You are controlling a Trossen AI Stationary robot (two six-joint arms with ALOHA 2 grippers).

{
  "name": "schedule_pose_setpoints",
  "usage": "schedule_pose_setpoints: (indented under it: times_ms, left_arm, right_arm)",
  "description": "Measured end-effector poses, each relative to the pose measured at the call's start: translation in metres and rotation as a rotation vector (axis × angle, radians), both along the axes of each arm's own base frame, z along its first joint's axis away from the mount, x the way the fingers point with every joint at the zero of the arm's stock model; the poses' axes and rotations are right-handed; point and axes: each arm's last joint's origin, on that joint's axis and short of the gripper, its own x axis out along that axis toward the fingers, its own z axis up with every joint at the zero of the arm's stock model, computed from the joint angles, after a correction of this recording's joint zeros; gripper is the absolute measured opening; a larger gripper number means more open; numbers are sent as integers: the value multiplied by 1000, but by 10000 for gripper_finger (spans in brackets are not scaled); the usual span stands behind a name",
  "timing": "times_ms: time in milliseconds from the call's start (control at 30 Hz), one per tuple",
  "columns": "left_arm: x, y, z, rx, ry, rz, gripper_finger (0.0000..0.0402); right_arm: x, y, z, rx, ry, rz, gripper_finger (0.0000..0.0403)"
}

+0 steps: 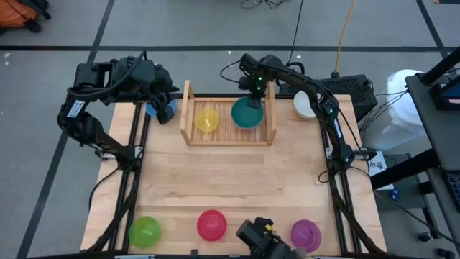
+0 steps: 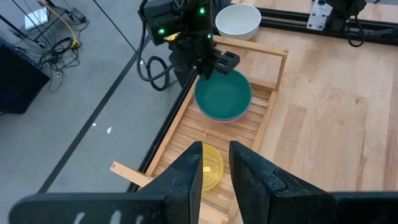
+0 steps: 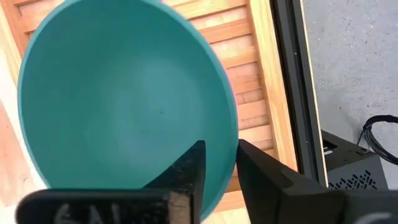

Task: Place and stack bowls onto a shelf
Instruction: Stack the green bowl onto the pink bowl, then stack the red bowl onto the yellow bowl

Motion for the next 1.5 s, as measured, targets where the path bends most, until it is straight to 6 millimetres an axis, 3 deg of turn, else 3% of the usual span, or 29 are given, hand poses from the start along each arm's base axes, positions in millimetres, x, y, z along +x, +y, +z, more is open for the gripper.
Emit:
schedule_pose_setpoints:
  times_ms: [367,533,700,933,1167,1367,1500]
  left_arm:
    - [0,0,0,1,0,-1,86]
    - [0,0,0,1,1,-1,86]
    - [0,0,0,0,0,1,86]
    - [0,0,0,-15,-6,-1,86]
    - [7,-9,-6,-159,2,-185,86]
    - [33,-32,-43,-200,189,-345,86]
    - [47,-56,-79,-259,348,-426,86]
  right_arm:
    - [6,14,11,-159,81,92,124]
    - [8,24,39,-262,-7,130,125]
    - [1,39,82,-367,-142,131,125]
    - [-33,84,152,-452,-274,154,125]
    - [-80,142,213,-589,-394,180,125]
    - [-124,179,248,-667,-482,163,125]
    - [-148,194,261,-676,-546,127,125]
